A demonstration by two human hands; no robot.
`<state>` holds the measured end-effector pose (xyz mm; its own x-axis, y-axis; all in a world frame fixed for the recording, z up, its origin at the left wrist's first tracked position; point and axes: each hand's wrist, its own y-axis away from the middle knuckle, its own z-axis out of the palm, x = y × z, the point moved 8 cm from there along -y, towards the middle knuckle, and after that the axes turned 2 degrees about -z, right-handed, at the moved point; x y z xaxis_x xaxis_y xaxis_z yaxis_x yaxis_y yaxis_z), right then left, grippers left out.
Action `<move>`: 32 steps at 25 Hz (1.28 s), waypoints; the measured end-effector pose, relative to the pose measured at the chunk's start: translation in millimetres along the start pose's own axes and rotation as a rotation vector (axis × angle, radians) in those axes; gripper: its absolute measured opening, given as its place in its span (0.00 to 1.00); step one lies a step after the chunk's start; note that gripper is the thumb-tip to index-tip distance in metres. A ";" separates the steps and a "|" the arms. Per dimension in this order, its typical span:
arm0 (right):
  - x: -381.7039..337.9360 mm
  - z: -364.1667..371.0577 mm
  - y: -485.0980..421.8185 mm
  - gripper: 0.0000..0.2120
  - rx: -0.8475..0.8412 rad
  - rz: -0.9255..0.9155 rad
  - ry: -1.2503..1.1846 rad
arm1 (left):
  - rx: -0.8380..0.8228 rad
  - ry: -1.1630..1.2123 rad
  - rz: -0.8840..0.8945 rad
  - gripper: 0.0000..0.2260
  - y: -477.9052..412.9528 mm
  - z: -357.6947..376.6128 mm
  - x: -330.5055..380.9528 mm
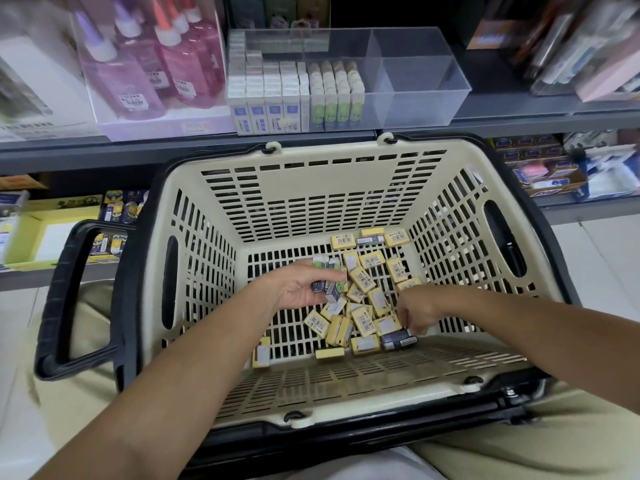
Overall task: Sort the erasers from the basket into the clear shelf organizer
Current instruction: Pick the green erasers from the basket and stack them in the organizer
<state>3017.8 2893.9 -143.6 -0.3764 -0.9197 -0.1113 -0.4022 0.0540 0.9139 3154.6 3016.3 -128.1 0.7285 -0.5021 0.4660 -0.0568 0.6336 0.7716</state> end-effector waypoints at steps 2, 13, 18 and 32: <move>1.2 6.2 0.0 0.18 -0.053 0.010 -0.049 | 0.003 0.002 0.006 0.43 -0.6 0.2 -0.6; -2.2 16.5 -1.5 0.20 -0.099 0.071 -0.198 | -0.031 -0.032 -0.028 0.37 8.4 1.4 1.3; -23.6 -3.9 12.7 0.10 -0.073 -0.087 -0.192 | 0.003 0.013 -0.009 0.48 6.0 -1.7 2.9; -59.0 -111.0 57.7 0.01 0.201 -0.378 -0.731 | -0.183 -0.148 -0.006 0.18 20.5 23.6 20.0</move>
<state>3109.4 2908.1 -40.9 -0.6038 -0.4104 -0.6834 -0.7245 -0.0750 0.6852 3151.9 3005.4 -92.7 0.6194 -0.5788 0.5303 0.0817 0.7194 0.6898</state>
